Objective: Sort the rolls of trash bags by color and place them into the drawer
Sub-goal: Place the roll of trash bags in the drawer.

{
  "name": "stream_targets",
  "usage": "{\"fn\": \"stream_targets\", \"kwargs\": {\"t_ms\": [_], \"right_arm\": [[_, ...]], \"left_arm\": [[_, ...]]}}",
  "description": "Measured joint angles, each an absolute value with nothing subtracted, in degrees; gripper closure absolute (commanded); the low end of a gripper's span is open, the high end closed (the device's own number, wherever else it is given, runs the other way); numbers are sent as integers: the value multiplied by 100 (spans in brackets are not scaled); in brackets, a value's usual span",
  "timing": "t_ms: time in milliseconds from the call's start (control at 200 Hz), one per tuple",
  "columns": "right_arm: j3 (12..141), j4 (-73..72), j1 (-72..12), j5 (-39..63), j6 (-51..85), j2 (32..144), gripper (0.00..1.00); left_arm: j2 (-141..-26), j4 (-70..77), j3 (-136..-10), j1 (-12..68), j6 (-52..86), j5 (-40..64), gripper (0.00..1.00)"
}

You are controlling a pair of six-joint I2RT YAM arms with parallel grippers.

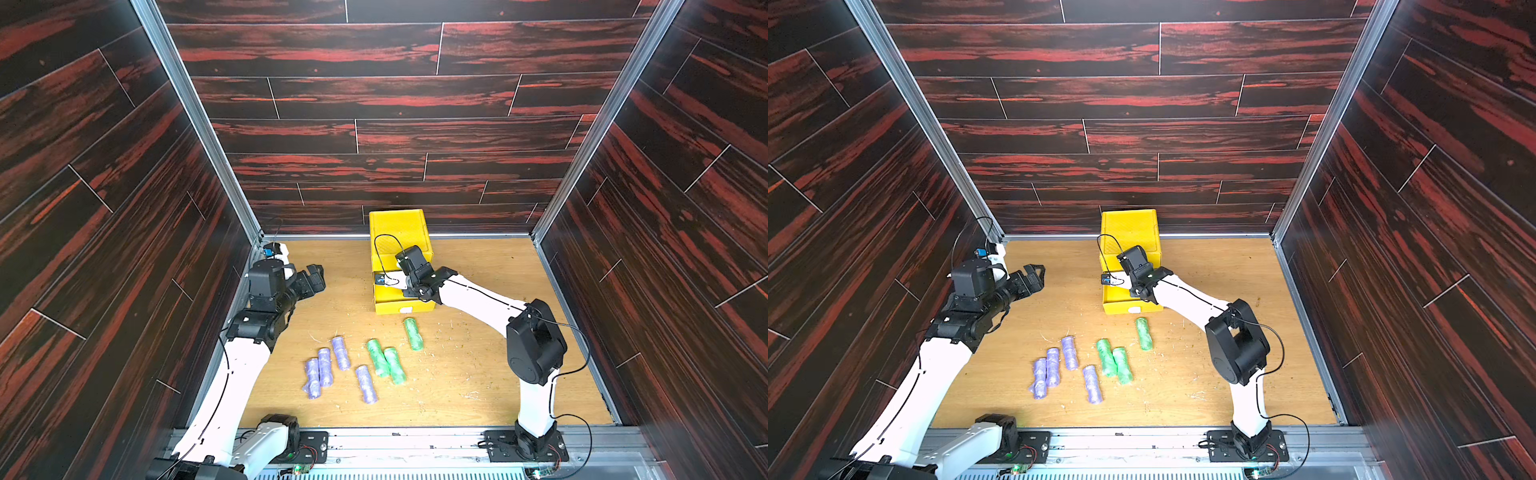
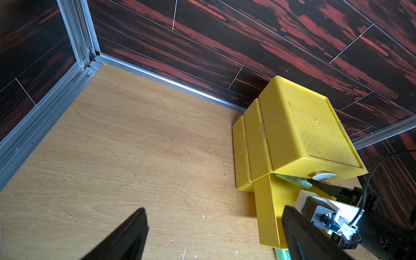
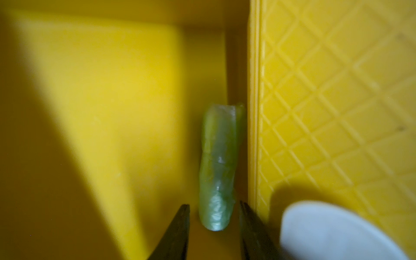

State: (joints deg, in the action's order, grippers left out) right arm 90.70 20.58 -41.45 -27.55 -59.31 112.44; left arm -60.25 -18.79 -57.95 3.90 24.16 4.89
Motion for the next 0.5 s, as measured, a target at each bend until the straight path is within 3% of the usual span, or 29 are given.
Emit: {"fn": "stream_targets", "kwargs": {"t_ms": [501], "right_arm": [[8949, 2443, -4517, -2655, -4574, 9275, 58]], "left_arm": [[-5983, -1879, -5795, 368, 2403, 480, 3]]}}
